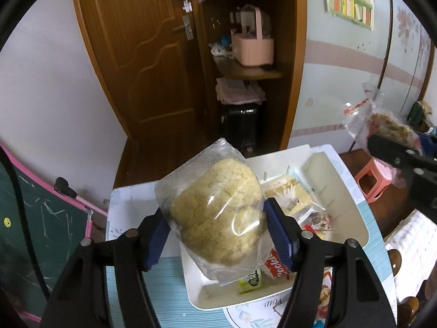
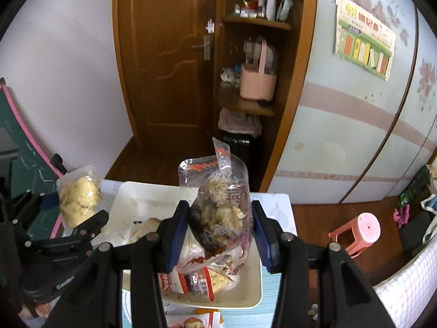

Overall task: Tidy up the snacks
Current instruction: 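Carry both bags over the white tray and open both tools to drop them, then reach both tools back to the remaining snacks on the table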

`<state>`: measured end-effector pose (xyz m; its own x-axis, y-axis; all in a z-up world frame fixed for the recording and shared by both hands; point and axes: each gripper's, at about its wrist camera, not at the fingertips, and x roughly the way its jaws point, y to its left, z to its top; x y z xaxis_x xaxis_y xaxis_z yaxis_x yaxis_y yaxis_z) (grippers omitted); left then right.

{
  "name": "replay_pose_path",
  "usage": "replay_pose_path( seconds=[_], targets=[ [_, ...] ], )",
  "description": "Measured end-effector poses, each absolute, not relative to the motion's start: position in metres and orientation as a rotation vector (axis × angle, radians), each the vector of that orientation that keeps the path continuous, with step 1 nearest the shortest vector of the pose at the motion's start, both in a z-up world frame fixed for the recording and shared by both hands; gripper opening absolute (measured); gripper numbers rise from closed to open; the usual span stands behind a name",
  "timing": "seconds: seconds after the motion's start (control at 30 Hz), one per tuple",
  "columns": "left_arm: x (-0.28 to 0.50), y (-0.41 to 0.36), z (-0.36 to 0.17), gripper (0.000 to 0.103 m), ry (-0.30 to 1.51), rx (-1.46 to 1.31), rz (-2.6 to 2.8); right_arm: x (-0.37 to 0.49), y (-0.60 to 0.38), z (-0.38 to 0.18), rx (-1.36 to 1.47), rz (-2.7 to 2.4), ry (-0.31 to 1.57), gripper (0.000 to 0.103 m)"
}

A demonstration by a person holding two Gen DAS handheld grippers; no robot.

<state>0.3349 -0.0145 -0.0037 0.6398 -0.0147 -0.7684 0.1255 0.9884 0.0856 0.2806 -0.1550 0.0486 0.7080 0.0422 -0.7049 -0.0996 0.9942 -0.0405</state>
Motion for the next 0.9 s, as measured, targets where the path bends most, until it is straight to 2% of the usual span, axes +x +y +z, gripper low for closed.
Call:
replay_pose_path(
  seconds=[0.07,0.1,0.13,0.23,0.4,0.9],
  targets=[
    [0.338,-0.016,-0.012,0.077,0.891,0.128,-0.104,0.288,-0.154,0.038,-0.070,0.093,0.808,0.046],
    [0.340,-0.016,-0.016,0.090,0.902,0.123,-0.113,0.293,-0.155,0.033,-0.058,0.107,0.823,0.046],
    [0.341,-0.015,-0.019,0.097,0.910,0.116,-0.123,0.296,-0.155,0.028,-0.046,0.120,0.841,0.046],
    [0.335,-0.015,-0.024,0.097,0.922,0.110,-0.139,0.299,-0.157,0.020,-0.010,0.132,0.866,0.047],
    [0.329,-0.012,-0.026,0.097,0.921,0.130,-0.131,0.293,-0.163,0.021,0.026,0.133,0.873,0.057],
    [0.272,-0.002,0.013,0.097,0.874,0.123,-0.138,0.247,-0.174,0.043,0.008,0.090,0.864,0.057]
  ],
)
